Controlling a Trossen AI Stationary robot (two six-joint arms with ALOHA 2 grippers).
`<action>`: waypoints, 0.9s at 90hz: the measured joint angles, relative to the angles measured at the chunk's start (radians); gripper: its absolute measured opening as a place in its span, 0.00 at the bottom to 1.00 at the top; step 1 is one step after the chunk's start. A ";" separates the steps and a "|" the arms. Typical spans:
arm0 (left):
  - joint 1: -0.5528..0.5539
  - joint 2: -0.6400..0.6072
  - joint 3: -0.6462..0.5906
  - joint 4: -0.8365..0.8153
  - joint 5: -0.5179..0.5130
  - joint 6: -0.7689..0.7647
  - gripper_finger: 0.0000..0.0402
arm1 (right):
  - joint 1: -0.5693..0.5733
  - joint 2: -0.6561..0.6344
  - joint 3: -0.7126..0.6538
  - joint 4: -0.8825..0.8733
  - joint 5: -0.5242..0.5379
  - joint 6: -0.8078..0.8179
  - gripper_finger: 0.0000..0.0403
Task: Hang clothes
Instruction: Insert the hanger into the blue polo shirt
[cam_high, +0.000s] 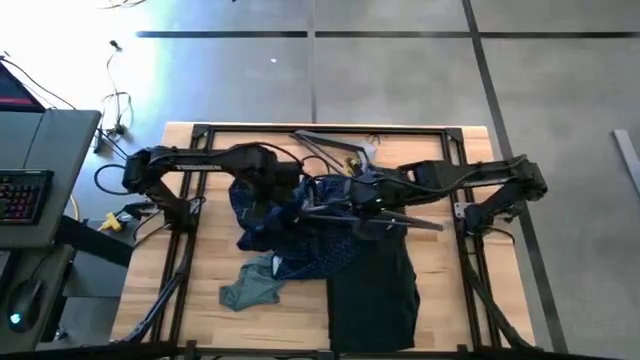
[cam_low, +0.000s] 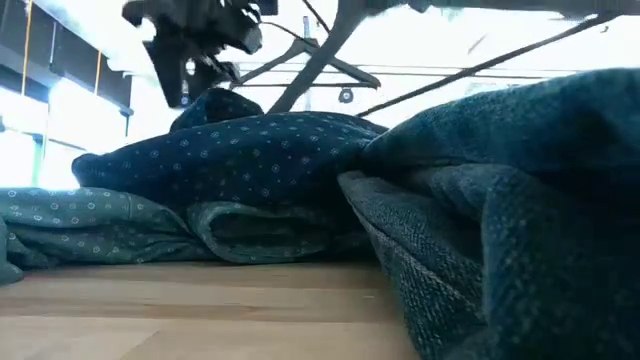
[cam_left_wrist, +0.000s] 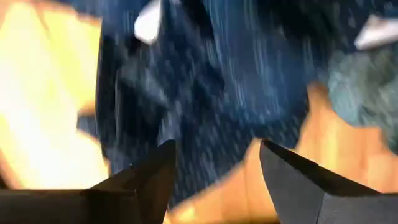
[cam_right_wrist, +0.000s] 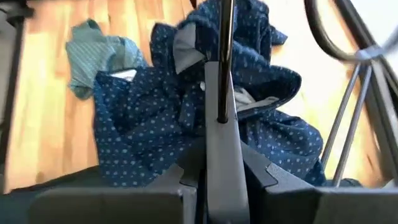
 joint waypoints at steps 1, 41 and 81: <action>0.000 0.000 -0.008 0.012 0.000 0.004 0.52 | 0.000 0.005 0.000 0.005 0.001 0.000 0.08; -0.011 -0.001 -0.222 0.148 0.060 -0.007 0.52 | 0.003 0.095 -0.080 0.147 0.062 0.018 0.08; -0.025 -0.014 -0.224 0.339 0.127 -0.110 0.18 | 0.003 0.057 -0.278 0.452 0.043 0.090 0.07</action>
